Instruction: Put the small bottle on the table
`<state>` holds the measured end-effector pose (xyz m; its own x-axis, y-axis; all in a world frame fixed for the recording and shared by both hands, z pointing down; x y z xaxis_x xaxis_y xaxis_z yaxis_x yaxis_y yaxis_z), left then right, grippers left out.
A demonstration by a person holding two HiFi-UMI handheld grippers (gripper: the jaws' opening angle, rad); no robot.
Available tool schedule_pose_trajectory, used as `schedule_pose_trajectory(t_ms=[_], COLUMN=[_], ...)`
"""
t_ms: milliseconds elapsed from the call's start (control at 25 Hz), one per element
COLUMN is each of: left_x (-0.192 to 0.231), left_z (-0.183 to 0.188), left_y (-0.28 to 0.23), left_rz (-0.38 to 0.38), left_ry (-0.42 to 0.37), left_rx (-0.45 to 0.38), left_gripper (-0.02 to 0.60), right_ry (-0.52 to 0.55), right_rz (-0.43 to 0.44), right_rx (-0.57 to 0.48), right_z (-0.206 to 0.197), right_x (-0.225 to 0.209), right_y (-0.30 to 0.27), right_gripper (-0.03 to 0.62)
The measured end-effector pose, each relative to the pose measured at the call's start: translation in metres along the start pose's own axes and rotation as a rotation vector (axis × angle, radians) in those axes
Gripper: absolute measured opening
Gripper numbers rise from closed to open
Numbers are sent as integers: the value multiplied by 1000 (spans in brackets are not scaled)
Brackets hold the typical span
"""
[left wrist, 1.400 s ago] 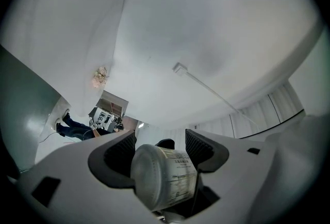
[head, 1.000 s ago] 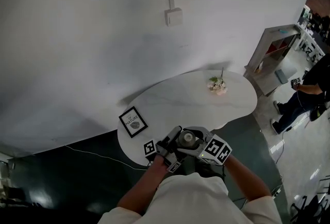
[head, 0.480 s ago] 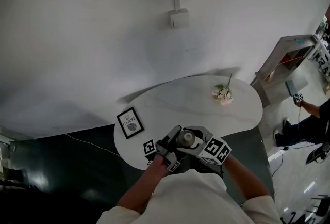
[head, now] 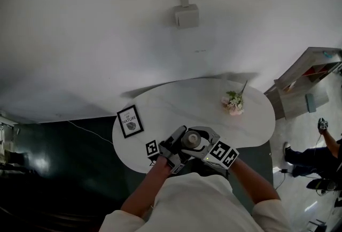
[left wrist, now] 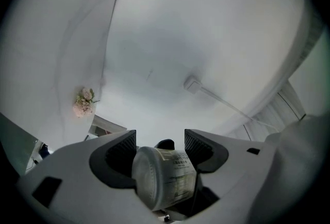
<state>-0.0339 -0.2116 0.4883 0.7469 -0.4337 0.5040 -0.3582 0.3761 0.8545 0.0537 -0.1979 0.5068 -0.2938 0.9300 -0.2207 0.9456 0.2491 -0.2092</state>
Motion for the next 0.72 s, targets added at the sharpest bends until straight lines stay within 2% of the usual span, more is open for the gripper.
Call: schedule_pose_trajectory(t_ms=[200, 280, 320, 360, 480, 520, 560, 600, 720], left_x=[22, 28, 32, 37, 55, 61, 65, 67, 69], left_z=[8, 12, 14, 16, 25, 28, 31, 34, 41], left_y=[1, 8, 16, 28, 63, 71, 76, 79, 82], left_rz=[5, 50, 121, 222, 588, 690, 761, 797, 807], left_ry=[-65, -83, -88, -89, -80, -77, -76, -76, -81], left_rx=[-41, -76, -115, -167, -346, -394, -426, -440, -440], left_gripper=[279, 278, 276, 276, 275, 273, 273, 273, 273], right_ry=[3, 10, 14, 18, 20, 18, 15, 11, 4], right_rz=[59, 75, 81, 85, 91, 91, 91, 90, 75], right_rx=[24, 36, 41, 46, 49, 46, 44, 43, 52], right_z=[-10, -13, -15, -16, -17, -17, -18, -19, -20], right_x=[-26, -34, -38, -42, -52, -54, -57, -60, -73], right_y=[2, 1, 0, 0, -1, -1, -2, -3, -7], right_gripper=[347, 347, 347, 347, 347, 347, 347, 347, 347])
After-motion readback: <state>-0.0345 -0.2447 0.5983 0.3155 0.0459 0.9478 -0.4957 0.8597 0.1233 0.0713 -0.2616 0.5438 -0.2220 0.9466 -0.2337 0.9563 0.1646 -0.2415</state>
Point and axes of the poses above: the fingertips, and each gripper's own axes: y backward along the fingers, x to its left, z out of its top, the point moved 7 cm from there along y, backward along the fingers, and after that the axes turned 7 degrees about -x, right-handed, at the moved point
